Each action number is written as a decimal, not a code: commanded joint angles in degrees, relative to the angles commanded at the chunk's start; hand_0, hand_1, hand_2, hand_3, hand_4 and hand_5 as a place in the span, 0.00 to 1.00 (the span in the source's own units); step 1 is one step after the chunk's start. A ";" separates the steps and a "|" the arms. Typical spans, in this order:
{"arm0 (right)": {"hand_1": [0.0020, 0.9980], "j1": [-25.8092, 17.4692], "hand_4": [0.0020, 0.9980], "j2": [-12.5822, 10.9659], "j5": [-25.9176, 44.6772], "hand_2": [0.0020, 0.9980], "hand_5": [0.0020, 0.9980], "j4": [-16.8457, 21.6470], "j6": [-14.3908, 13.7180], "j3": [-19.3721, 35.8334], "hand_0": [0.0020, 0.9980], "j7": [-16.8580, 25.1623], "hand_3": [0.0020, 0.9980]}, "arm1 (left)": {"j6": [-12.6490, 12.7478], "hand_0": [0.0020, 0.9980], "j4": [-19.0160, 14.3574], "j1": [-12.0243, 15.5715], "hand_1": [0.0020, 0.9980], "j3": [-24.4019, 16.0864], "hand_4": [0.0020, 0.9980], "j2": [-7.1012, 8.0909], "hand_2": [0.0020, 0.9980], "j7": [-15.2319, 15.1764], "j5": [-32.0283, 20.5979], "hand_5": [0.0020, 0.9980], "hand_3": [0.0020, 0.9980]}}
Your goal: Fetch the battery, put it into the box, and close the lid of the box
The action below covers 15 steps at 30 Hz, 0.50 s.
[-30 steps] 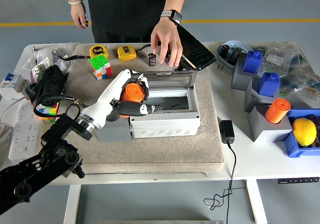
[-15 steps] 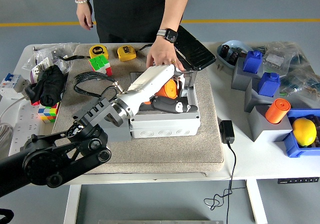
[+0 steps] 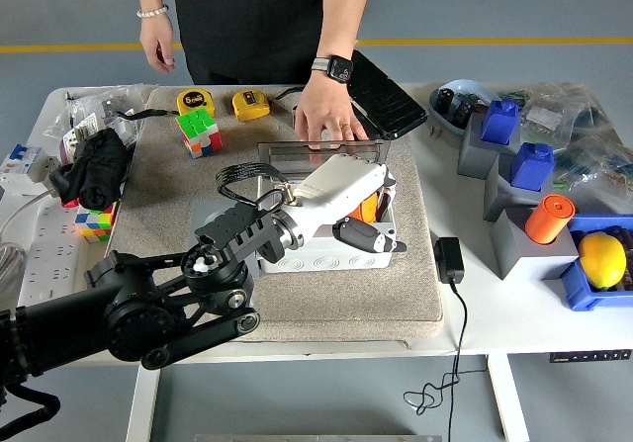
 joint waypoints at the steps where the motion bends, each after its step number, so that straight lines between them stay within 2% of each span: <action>1: 0.62 0.01 0.93 -0.01 -0.02 0.60 0.46 0.03 0.00 0.02 0.60 0.01 0.55 | 0.02 0.00 0.47 -0.22 0.00 0.29 1.00 -0.31 0.08 0.29 0.24 0.44 0.26; 5: 0.62 0.10 0.93 0.01 -0.04 0.60 0.46 0.06 -0.01 -0.03 0.60 0.01 0.55 | -0.48 0.00 2.67 -1.06 0.00 0.88 1.00 -1.51 0.08 1.74 0.27 0.44 0.26; 6: 0.62 0.11 0.93 0.03 -0.06 0.60 0.46 0.10 -0.01 0.02 0.60 0.03 0.55 | -0.43 0.00 3.35 -1.21 0.00 0.85 1.00 -1.80 0.11 1.82 -0.14 0.47 0.32; 7: 0.62 0.12 0.93 0.03 -0.08 0.60 0.46 0.13 -0.01 0.05 0.60 0.03 0.55 | -0.47 0.00 3.88 -1.31 0.00 0.80 1.00 -2.00 0.11 1.92 -0.46 0.47 0.32; 11: 0.62 0.12 0.93 0.02 -0.14 0.60 0.46 0.15 0.00 -0.05 0.60 0.00 0.55 | -1.00 0.00 5.33 -1.52 0.00 0.57 1.00 -2.40 0.11 2.54 -0.96 0.47 0.32; 12: 0.62 0.11 0.93 0.03 -0.23 0.60 0.46 0.17 0.00 0.01 0.60 -0.01 0.55 | -1.25 0.07 5.53 -1.50 0.04 0.49 1.00 -2.40 0.17 2.74 -1.09 0.51 0.40; 15: 0.62 0.05 0.93 0.04 -0.44 0.60 0.46 0.26 0.01 0.17 0.60 -0.02 0.55 | -1.38 0.07 6.10 -1.32 0.04 0.39 1.00 -2.33 0.17 2.67 -1.61 0.51 0.40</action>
